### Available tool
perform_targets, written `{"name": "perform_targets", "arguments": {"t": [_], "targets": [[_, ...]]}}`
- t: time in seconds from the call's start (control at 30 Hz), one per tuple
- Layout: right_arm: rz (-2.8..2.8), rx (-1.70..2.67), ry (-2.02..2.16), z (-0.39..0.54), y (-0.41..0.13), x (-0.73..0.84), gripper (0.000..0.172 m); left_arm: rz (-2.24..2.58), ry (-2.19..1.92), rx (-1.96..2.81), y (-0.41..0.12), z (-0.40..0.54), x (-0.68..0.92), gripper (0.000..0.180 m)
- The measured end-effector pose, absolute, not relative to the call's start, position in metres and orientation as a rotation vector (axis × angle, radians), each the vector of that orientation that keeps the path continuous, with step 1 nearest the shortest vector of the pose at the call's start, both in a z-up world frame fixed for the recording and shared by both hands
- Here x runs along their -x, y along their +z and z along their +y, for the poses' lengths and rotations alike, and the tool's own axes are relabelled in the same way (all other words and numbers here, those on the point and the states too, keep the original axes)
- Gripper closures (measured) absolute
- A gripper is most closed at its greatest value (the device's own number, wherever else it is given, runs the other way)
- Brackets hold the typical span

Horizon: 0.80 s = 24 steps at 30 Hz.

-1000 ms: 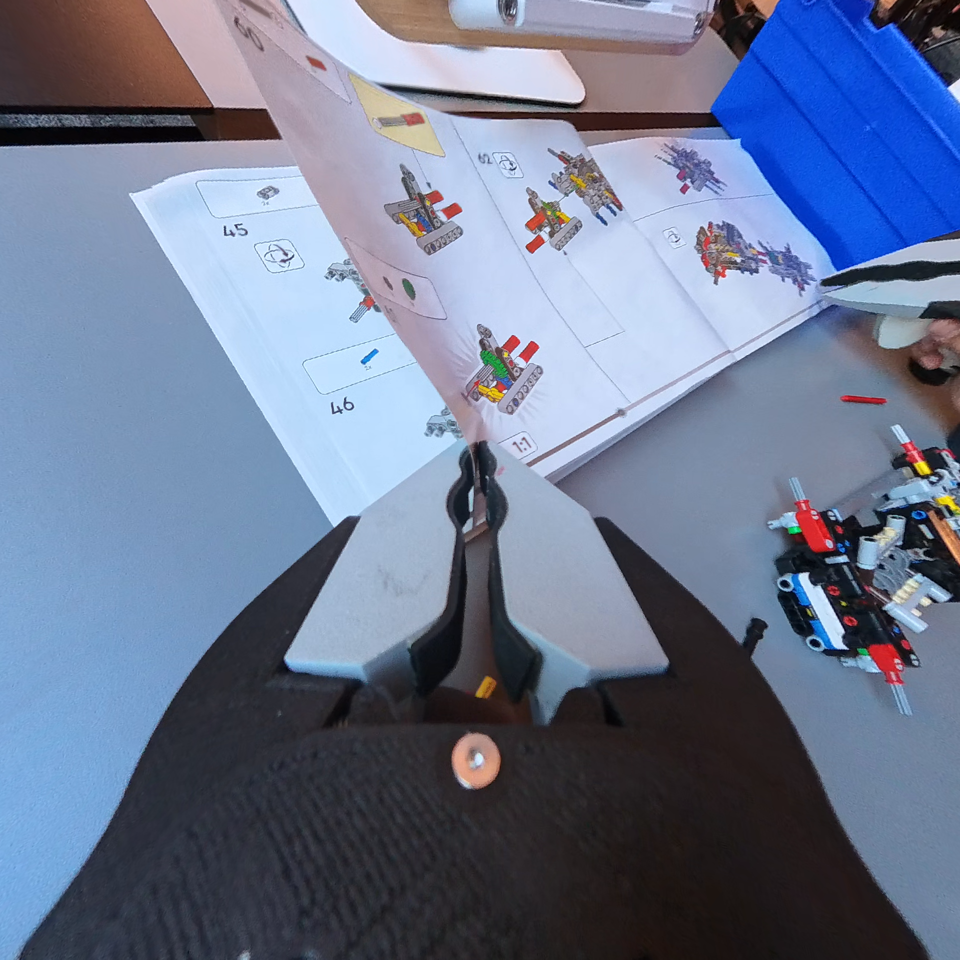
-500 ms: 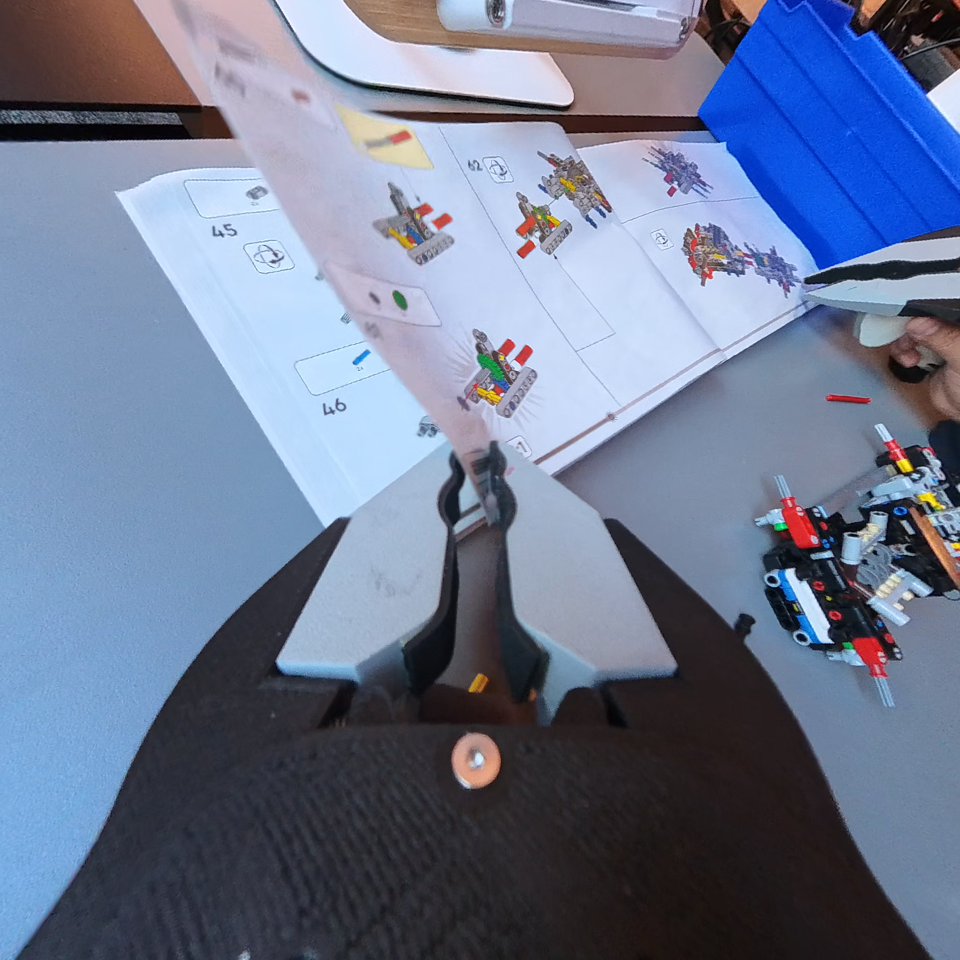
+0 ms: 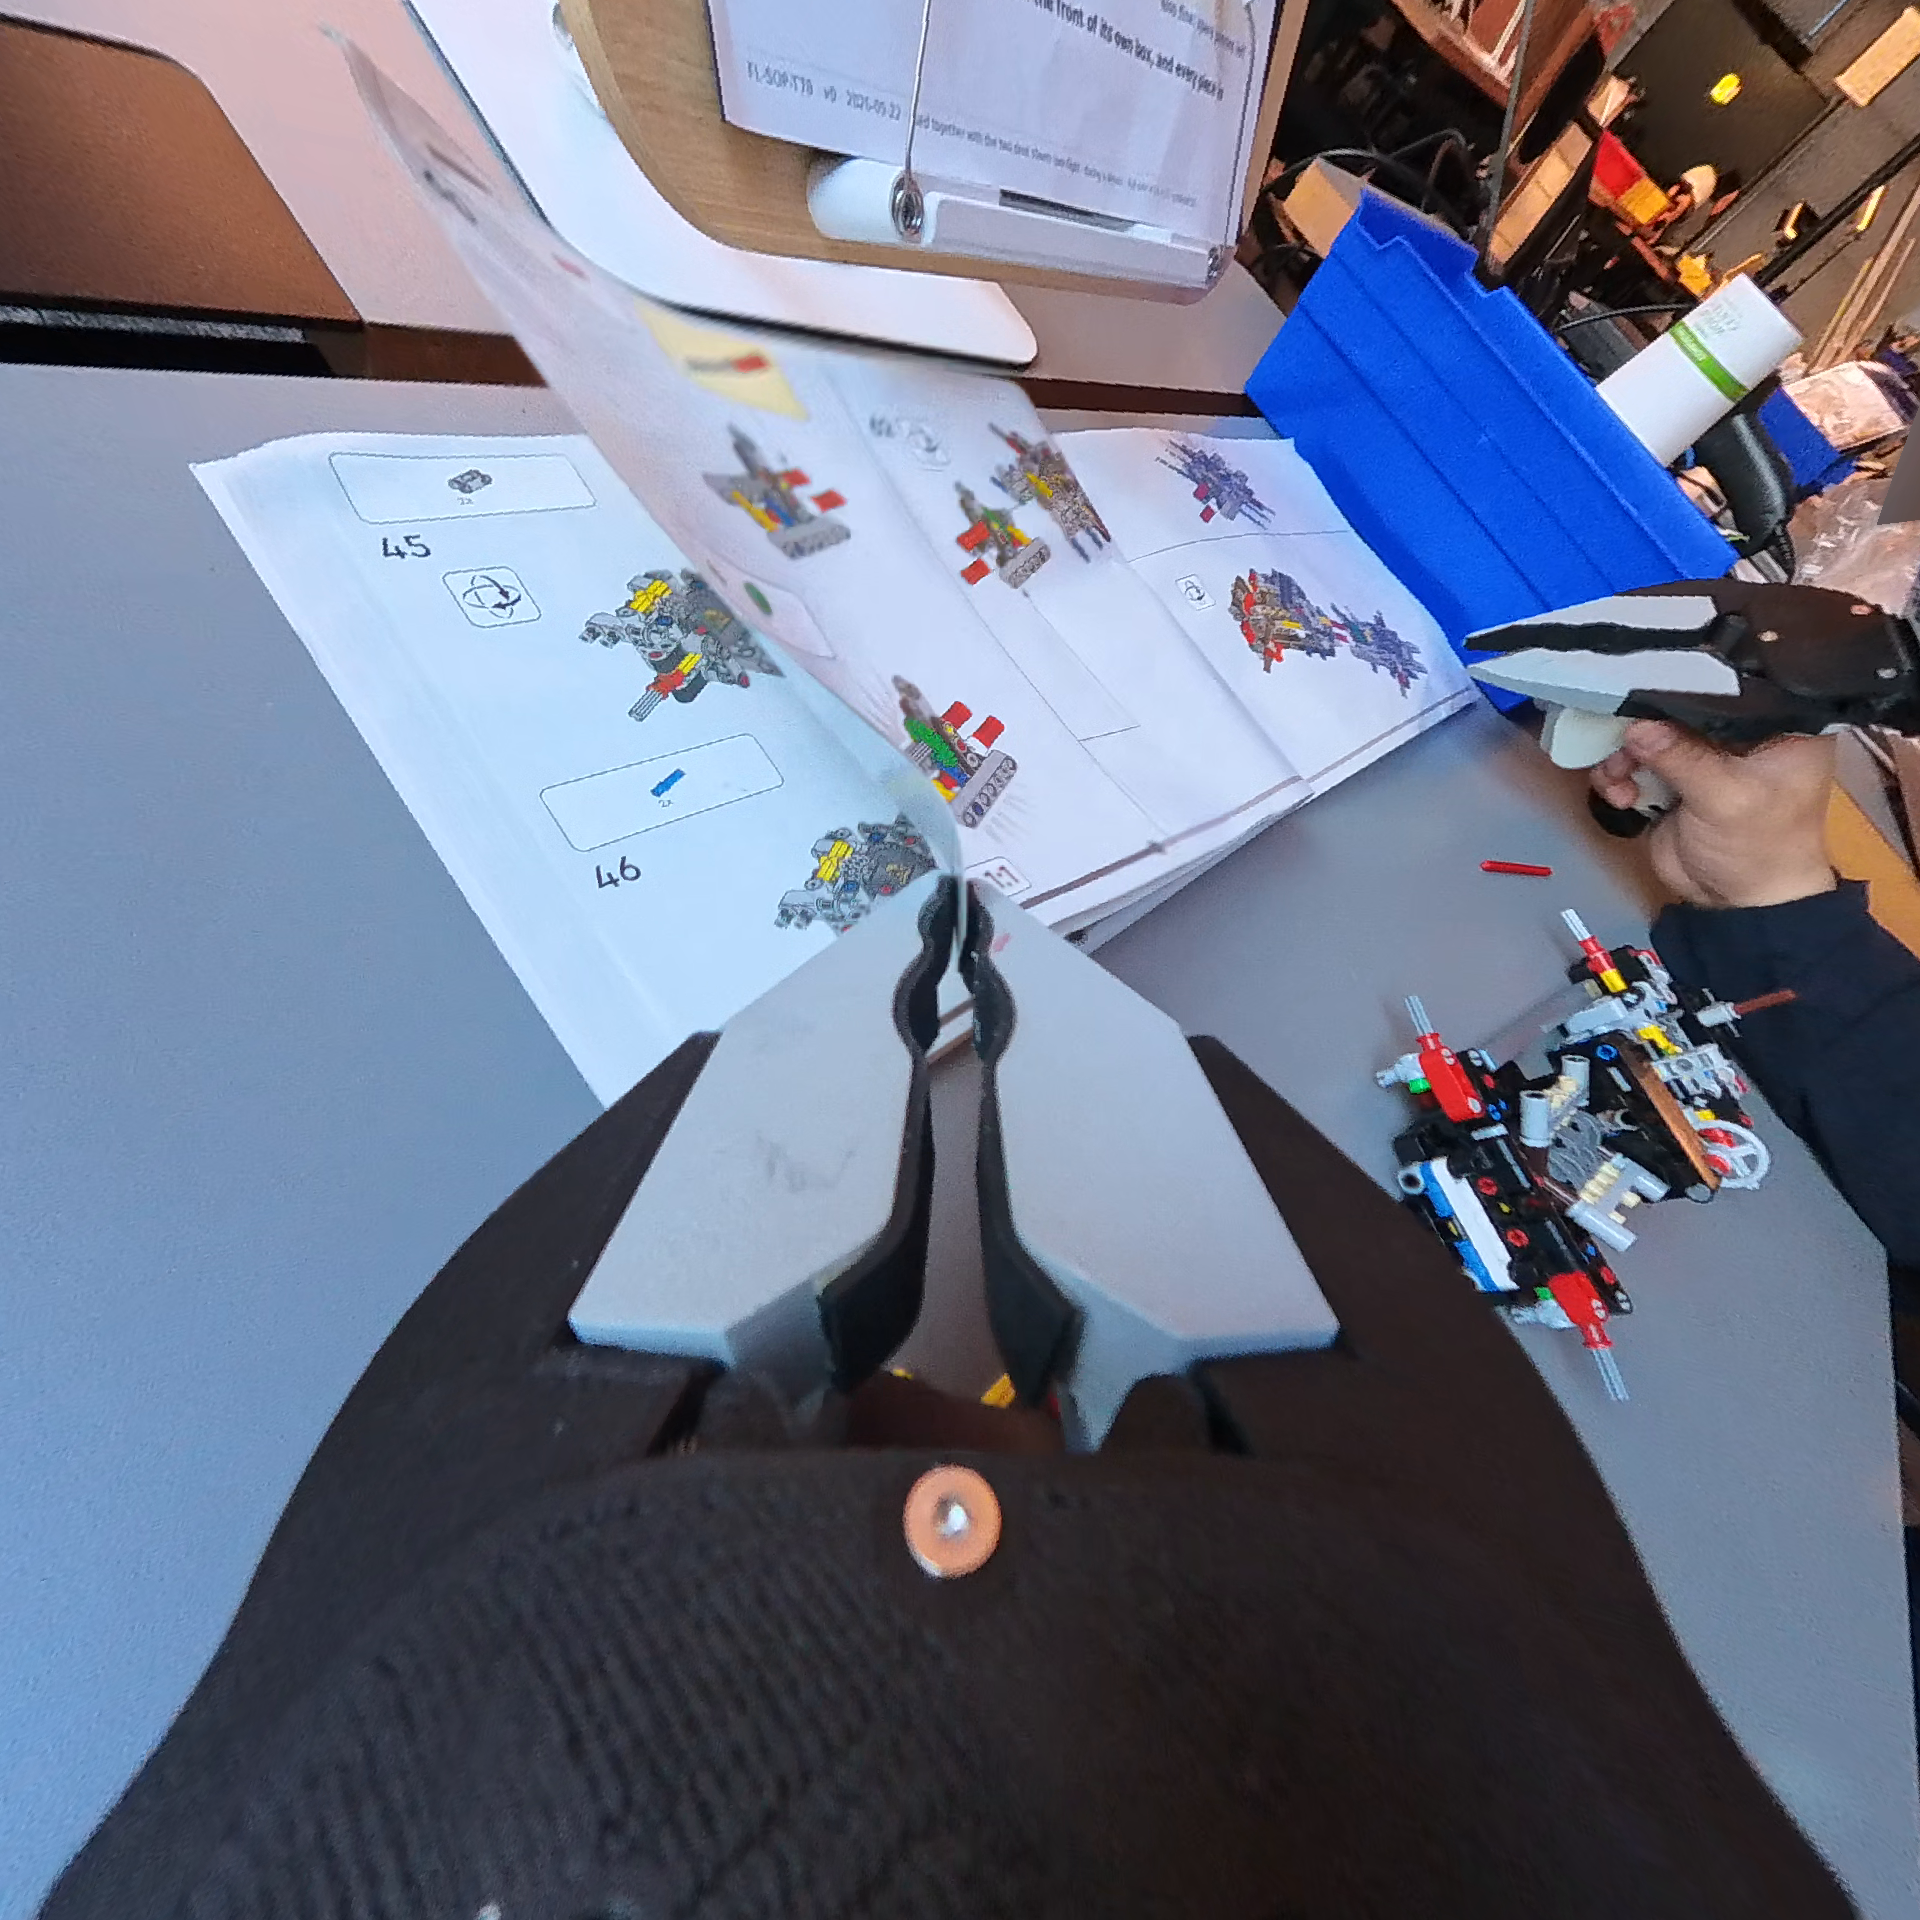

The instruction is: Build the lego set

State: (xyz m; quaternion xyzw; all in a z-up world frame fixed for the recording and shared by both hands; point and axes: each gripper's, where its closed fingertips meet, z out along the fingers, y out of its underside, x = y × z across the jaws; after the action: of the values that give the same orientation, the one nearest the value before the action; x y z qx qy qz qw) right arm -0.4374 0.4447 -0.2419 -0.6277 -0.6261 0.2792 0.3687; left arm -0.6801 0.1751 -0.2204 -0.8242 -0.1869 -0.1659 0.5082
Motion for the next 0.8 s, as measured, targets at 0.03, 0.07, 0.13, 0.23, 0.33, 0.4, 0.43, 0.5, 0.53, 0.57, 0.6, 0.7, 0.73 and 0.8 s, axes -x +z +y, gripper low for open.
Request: {"name": "perform_targets", "arguments": {"t": [0.03,0.07,0.13,0.23,0.33,0.4,0.43,0.5,0.53,0.57,0.6,0.7,0.73,0.8], "targets": [[-1.612,1.606,0.72,0.442,-0.242,0.438,0.159,-0.441,-0.398,1.979,-0.219,0.176,0.679,0.18],[-1.62,1.597,0.737,0.438,-0.24,0.44,0.157,-0.429,-0.399,1.972,-0.218,0.177,0.677,0.18],[-1.626,1.572,0.819,0.423,-0.232,0.447,0.155,-0.391,-0.409,1.937,-0.211,0.18,0.672,0.18],[-1.61,1.523,1.051,0.389,-0.202,0.468,0.148,-0.305,-0.393,1.893,-0.2,0.187,0.662,0.18],[-1.673,1.477,1.227,0.349,-0.171,0.496,0.14,-0.2,-0.304,1.902,-0.196,0.194,0.649,0.18],[-1.75,1.479,1.288,0.324,-0.154,0.517,0.135,-0.125,-0.243,1.913,-0.194,0.2,0.638,0.18],[-1.79,1.49,1.315,0.311,-0.148,0.528,0.131,-0.09,-0.216,1.918,-0.193,0.203,0.632,0.18],[-1.859,1.512,1.375,0.288,-0.139,0.549,0.129,-0.03,-0.169,1.933,-0.194,0.208,0.621,0.18],[-1.871,1.522,1.399,0.28,-0.137,0.56,0.129,-0.006,-0.148,1.943,-0.196,0.21,0.617,0.18],[-1.878,1.54,1.406,0.274,-0.137,0.571,0.13,0.017,-0.128,1.952,-0.197,0.212,0.613,0.18],[-1.883,1.562,1.404,0.27,-0.139,0.581,0.13,0.036,-0.108,1.961,-0.199,0.214,0.61,0.18],[-1.868,1.66,1.467,0.261,-0.147,0.602,0.131,0.085,-0.06,1.978,-0.202,0.217,0.602,0.18],[-1.851,1.685,1.52,0.257,-0.148,0.606,0.132,0.097,-0.046,1.98,-0.202,0.217,0.6,0.18],[-1.806,1.734,1.573,0.258,-0.149,0.612,0.136,0.114,-0.027,1.984,-0.202,0.218,0.597,0.18]]}}
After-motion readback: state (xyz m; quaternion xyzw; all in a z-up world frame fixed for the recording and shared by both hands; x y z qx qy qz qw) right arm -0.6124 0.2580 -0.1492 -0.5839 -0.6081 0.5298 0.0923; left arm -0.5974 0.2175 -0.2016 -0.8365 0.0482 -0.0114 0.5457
